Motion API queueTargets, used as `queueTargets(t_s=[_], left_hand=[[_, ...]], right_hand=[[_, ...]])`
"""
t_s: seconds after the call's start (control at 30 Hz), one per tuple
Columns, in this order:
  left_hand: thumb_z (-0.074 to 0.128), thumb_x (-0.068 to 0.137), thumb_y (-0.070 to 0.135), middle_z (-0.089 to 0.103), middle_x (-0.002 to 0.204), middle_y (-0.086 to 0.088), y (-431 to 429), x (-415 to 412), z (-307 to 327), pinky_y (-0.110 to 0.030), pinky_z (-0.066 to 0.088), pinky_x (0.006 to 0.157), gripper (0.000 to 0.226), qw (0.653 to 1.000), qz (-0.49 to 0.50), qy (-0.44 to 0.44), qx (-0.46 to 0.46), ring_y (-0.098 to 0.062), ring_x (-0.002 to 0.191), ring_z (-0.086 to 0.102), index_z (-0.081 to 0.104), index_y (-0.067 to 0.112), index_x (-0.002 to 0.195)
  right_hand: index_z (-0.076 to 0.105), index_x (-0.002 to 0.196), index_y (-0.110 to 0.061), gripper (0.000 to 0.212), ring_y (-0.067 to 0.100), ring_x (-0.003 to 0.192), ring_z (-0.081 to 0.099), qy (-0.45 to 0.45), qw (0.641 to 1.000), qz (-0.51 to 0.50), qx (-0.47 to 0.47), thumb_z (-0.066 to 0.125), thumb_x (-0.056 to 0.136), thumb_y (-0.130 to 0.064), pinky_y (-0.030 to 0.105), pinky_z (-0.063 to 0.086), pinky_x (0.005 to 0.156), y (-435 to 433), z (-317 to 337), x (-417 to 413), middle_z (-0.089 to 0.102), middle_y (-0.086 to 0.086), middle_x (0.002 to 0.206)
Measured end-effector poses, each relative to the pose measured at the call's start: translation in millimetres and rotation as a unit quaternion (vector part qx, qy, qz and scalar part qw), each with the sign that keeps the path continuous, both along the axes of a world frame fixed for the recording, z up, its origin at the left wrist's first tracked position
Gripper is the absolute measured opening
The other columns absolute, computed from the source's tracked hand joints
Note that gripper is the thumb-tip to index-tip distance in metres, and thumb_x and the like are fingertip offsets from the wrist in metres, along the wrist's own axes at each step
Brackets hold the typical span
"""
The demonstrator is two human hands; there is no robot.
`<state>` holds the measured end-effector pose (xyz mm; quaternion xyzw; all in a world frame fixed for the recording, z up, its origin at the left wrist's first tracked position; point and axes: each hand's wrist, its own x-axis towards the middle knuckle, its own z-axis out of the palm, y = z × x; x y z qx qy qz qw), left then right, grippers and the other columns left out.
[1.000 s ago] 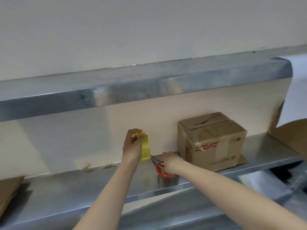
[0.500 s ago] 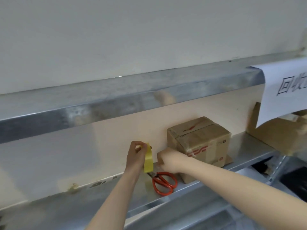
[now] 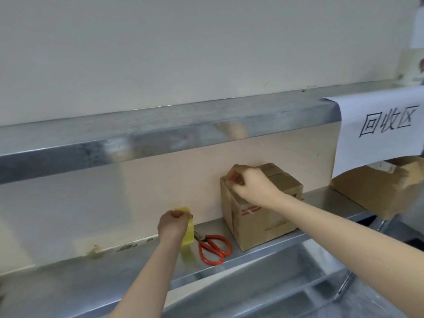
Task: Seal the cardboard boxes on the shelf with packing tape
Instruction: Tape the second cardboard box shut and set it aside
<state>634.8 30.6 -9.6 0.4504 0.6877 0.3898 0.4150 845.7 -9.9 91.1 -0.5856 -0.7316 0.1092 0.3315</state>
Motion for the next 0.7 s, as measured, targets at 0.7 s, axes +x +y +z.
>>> queueTargets(t_s=[0.7], left_hand=[[0.045,0.098,0.04,0.045,0.139,-0.014,-16.8,24.8,-14.7,-0.036,0.036,0.103,0.046,0.951,-0.055,0.277,0.128,-0.031,0.126,0.045,0.042,0.03,0.142]], right_hand=[[0.069,0.109,-0.037,0.04,0.011,0.102,0.063,-0.19,0.978,0.005,-0.087,0.071,0.074,-0.054,0.034,0.052,0.088,-7.8,-24.1,49.0,0.071,-0.012,0.107]])
